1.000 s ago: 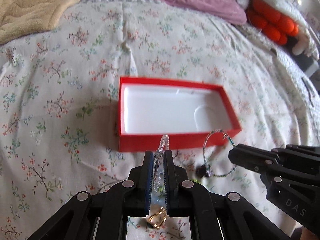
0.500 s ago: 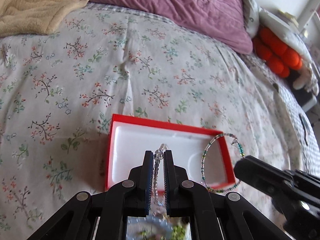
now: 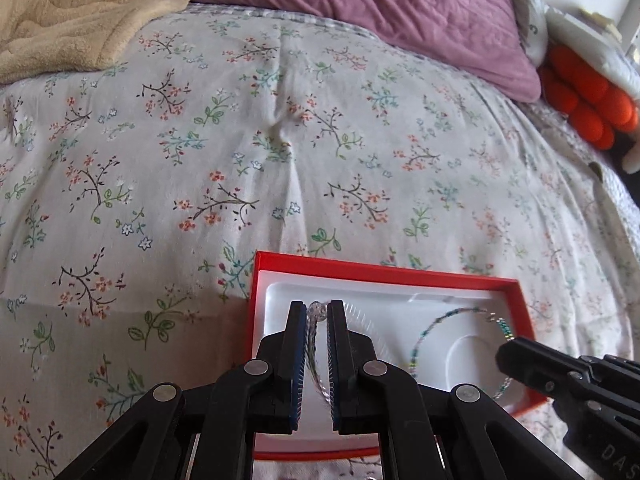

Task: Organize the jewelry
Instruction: 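Carry both bracelets into the red box and open both tools, then withdraw both tools from the box back toward the jewelry pile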

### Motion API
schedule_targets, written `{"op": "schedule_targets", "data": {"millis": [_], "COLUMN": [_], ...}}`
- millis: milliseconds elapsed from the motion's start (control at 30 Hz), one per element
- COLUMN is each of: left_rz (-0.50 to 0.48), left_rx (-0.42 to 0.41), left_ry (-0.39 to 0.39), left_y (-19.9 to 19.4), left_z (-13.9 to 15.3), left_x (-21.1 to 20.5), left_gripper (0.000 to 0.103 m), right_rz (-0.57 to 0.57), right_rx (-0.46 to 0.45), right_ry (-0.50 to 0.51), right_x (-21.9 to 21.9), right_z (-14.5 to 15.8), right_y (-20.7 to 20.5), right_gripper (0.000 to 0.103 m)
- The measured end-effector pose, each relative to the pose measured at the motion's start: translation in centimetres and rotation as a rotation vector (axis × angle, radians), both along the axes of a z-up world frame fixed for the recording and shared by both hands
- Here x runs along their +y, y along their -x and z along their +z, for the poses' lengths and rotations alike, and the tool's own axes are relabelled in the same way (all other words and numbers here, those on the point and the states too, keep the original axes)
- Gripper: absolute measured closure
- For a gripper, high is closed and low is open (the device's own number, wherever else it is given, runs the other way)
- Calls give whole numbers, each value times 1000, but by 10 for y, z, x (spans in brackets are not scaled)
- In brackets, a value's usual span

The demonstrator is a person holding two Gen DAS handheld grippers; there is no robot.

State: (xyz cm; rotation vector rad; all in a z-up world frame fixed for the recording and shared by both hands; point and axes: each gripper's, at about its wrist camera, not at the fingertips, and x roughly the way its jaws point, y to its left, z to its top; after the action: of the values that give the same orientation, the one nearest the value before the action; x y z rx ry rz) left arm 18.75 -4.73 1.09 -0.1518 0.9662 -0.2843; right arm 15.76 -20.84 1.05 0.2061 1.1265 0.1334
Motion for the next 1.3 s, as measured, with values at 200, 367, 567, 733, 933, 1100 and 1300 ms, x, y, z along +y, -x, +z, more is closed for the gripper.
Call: {"op": "schedule_targets", "data": {"millis": [200, 367, 567, 733, 933, 1100, 1300], "left_rz": [-5, -12, -24, -30, -28, -24, -27], "left_rx": [1, -5, -6, -15, -6, 21, 63], "left_ry": [-33, -76, -121, -143, -159, -181, -193], "left_y": [-2, 2, 14, 32, 52, 68, 83], "left_z": [-5, -1, 9, 22, 32, 29, 22], "left_x": [-6, -9, -10, -7, 3, 13, 26], "left_gripper": [98, 93, 80, 58, 35, 23, 9], "right_rz": [-29, -21, -9, 1, 6, 10, -9], "right_rx": [16, 10, 6, 18, 23, 44, 49], "right_ry": [27, 20, 30, 34, 57, 84, 115], "right_x": [-11, -16, -17, -16, -14, -15, -19], "right_z": [-8, -3, 5, 11, 17, 17, 19], "right_y": [-2, -1, 6, 15, 32, 47, 65], "right_gripper": [100, 98, 98, 90, 58, 50, 27]}}
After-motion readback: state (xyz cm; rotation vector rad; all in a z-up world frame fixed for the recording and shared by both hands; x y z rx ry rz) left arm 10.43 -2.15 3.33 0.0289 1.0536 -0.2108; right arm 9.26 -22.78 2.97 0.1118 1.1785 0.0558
